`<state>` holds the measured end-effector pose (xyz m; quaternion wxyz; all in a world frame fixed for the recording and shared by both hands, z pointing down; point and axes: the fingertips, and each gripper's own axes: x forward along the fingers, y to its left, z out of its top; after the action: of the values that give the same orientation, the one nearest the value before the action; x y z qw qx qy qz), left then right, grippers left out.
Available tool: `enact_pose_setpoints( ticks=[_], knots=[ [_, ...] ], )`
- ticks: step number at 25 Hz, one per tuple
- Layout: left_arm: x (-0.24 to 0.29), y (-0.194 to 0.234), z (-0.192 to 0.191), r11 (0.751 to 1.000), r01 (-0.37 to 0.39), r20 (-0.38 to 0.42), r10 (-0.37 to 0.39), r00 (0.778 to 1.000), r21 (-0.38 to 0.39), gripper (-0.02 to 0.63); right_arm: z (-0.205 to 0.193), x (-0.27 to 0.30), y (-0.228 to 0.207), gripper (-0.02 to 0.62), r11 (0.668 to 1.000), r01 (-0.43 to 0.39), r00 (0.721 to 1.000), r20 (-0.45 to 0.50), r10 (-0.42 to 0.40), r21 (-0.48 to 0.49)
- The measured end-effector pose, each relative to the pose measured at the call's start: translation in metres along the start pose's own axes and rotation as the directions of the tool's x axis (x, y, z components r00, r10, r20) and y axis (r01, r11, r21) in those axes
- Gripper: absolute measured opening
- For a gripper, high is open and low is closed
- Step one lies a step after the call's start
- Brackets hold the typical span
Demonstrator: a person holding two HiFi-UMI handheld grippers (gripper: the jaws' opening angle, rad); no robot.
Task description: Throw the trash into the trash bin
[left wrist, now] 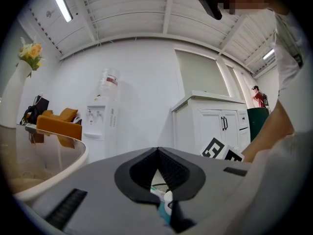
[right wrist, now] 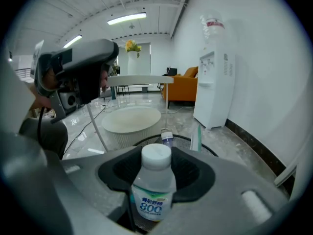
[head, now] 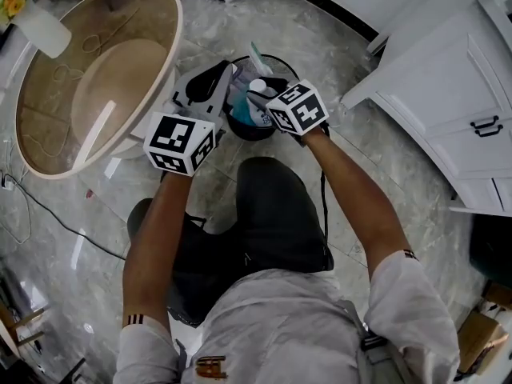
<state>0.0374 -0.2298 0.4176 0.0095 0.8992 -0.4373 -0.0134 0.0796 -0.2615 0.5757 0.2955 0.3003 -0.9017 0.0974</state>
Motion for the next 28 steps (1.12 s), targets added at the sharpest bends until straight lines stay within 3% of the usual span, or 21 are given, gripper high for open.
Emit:
enact_pose_setpoints(
  ticks=[8, 13, 17, 22, 28],
  knots=[
    [-0.001, 0.001, -0.012, 1.0, -0.001, -0.023, 0.001, 1.0, -0.008, -0.002, 0.002, 0.017, 0.008, 0.206, 0.996, -0.031, 0.999, -0.035, 0.028, -0.088],
    [-0.002, 0.0, -0.015, 1.0, -0.001, -0.032, 0.001, 0.999, -0.007, -0.002, 0.008, 0.01, 0.008, 0.238, 0.996, -0.038, 0.999, 0.002, 0.038, -0.08],
    [0.0, -0.002, -0.014, 1.0, 0.0, -0.029, -0.001, 1.0, -0.006, -0.002, 0.019, -0.005, 0.004, 0.233, 0.997, -0.018, 0.996, 0.085, 0.024, -0.069],
    [-0.001, -0.005, -0.015, 1.0, 0.004, -0.031, -0.004, 1.0, -0.001, -0.002, 0.033, -0.023, 0.006, 0.181, 0.997, -0.008, 0.984, 0.179, 0.021, -0.073],
    [-0.007, 0.0, -0.008, 0.999, -0.016, -0.024, 0.017, 1.0, 0.039, -0.002, 0.066, -0.049, 0.009, 0.053, 0.996, 0.02, 0.951, 0.308, 0.007, -0.087]
  ],
)
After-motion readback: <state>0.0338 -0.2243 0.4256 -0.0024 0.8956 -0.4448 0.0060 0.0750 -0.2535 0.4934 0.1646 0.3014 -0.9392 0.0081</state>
